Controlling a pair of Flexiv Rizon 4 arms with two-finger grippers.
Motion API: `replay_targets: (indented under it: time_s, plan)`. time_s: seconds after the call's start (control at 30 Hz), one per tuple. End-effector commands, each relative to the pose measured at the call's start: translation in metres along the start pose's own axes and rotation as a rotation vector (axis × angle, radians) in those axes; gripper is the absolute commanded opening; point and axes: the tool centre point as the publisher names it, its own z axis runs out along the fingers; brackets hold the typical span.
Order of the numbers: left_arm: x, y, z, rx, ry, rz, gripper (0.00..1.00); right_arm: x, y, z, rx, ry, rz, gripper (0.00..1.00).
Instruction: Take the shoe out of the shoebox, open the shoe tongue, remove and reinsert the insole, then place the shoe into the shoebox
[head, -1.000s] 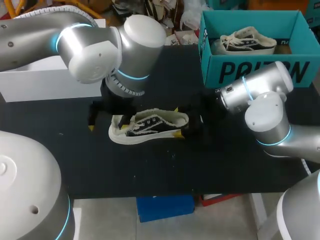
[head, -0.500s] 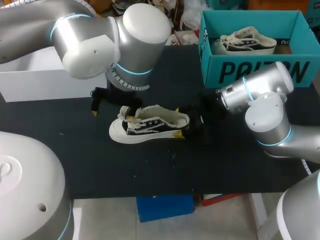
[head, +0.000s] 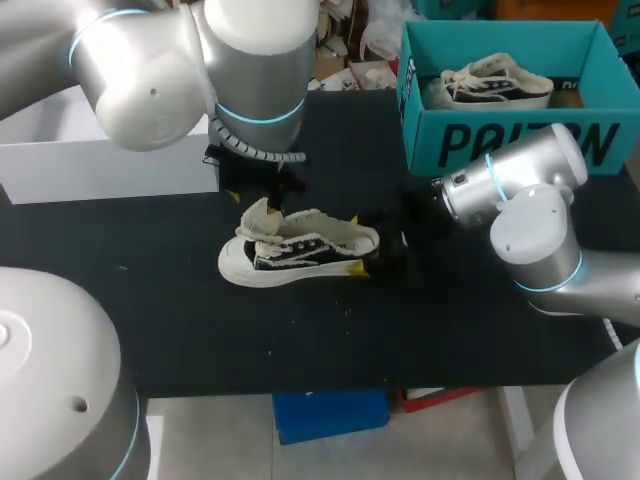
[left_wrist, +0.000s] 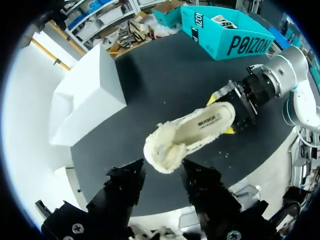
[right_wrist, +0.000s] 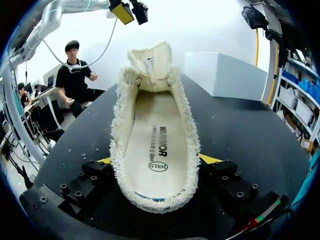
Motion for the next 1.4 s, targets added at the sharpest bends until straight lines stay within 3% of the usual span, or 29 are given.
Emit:
replay_targets:
  time_s: [0.03, 0.13, 0.67, 0.87, 1.0, 1.27, 1.4]
  plan:
    - [0.007, -0.007, 0.010, -0.061, 0.495, 0.629, 0.00, -0.001, -0.001, 0.001, 0.002, 0.000, 0.002, 0.00]
    - [0.012, -0.016, 0.012, -0.137, 0.656, 0.657, 0.00, -0.001, -0.001, 0.001, 0.002, 0.000, 0.002, 0.00]
    - [0.012, -0.016, 0.012, -0.137, 0.656, 0.657, 0.00, -0.001, -0.001, 0.001, 0.002, 0.000, 0.002, 0.00]
    - [0.019, -0.023, 0.023, -0.200, 0.768, 0.927, 0.00, -0.001, -0.001, 0.001, 0.002, 0.000, 0.002, 0.00]
    - [0.022, -0.029, 0.024, -0.197, 0.836, 1.035, 0.00, -0.001, -0.001, 0.001, 0.002, 0.000, 0.002, 0.00]
    - [0.032, -0.040, 0.025, -0.160, 0.818, 1.152, 0.00, -0.001, -0.001, 0.001, 0.002, 0.000, 0.002, 0.00]
    - [0.036, -0.042, 0.028, -0.173, 0.804, 1.110, 0.00, -0.001, -0.001, 0.001, 0.002, 0.000, 0.002, 0.00]
